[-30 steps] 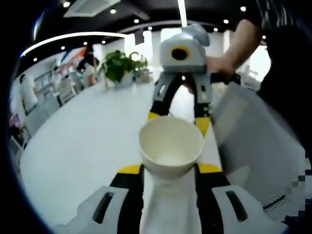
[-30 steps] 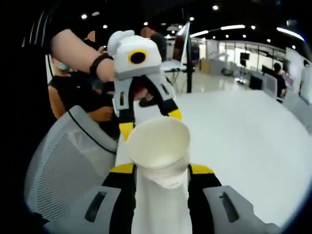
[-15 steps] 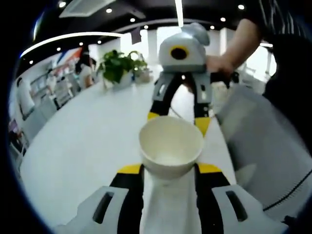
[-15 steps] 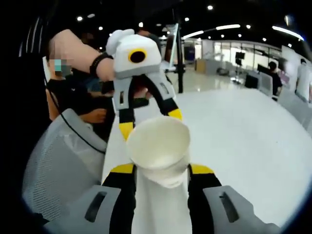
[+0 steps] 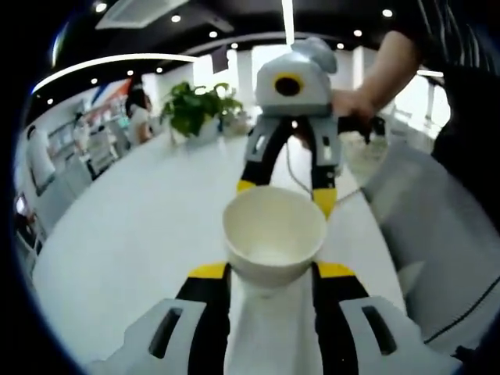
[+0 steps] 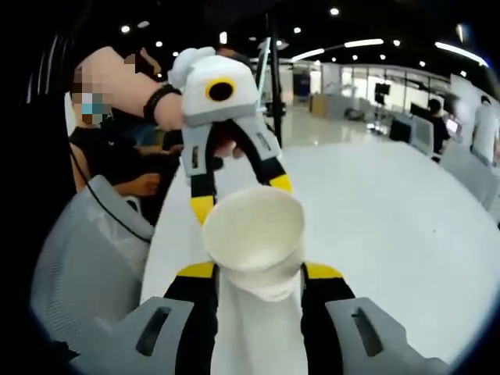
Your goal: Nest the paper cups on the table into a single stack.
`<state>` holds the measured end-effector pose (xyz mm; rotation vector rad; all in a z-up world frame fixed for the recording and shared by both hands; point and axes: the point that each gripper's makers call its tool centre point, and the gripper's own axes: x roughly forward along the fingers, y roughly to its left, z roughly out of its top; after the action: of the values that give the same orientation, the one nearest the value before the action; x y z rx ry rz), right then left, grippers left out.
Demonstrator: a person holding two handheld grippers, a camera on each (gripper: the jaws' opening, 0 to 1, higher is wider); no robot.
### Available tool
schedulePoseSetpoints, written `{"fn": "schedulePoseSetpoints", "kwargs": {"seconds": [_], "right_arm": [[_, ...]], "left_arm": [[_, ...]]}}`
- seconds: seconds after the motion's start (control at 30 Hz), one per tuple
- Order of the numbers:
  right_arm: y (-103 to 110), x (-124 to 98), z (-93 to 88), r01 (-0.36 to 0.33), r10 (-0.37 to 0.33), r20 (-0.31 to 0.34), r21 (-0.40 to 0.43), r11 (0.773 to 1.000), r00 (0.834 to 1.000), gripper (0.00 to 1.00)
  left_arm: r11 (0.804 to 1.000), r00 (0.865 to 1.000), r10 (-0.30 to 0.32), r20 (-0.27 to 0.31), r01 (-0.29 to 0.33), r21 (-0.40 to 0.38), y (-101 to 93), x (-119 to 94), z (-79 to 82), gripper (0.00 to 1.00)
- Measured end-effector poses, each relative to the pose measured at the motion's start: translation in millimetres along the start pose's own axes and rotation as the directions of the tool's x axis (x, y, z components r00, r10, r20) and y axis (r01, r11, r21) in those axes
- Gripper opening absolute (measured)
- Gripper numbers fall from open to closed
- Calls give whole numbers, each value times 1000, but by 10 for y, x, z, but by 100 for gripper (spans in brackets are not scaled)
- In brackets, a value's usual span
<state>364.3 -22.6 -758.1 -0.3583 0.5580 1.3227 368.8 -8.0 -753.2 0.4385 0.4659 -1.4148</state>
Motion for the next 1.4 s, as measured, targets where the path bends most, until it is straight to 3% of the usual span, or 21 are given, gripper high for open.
{"fn": "schedulePoseSetpoints", "kwargs": {"seconds": [0.33,0.63,0.9,1.03,1.4], "right_arm": [[-360,5,-91,7,-7,-17,30,1000,1000,37],[-529,17,-166,16,-15,-28,50,999,1000,37],[-569,65,-283,17,-14,-33,83,996,999,37],[-614,70,-280,24,-23,-12,124,992,1000,38],[-644,59,-256,52,-54,6,160,986,999,38]], "left_arm": [[1000,1000,-11,-10,11,-5,328,183,23,39],[1000,1000,-23,-8,23,-20,471,309,-4,39],[997,1000,-31,-5,31,-69,491,416,-91,39],[992,1000,-19,17,21,-127,534,436,-100,40],[985,999,2,38,4,-170,579,434,-57,44]]}}
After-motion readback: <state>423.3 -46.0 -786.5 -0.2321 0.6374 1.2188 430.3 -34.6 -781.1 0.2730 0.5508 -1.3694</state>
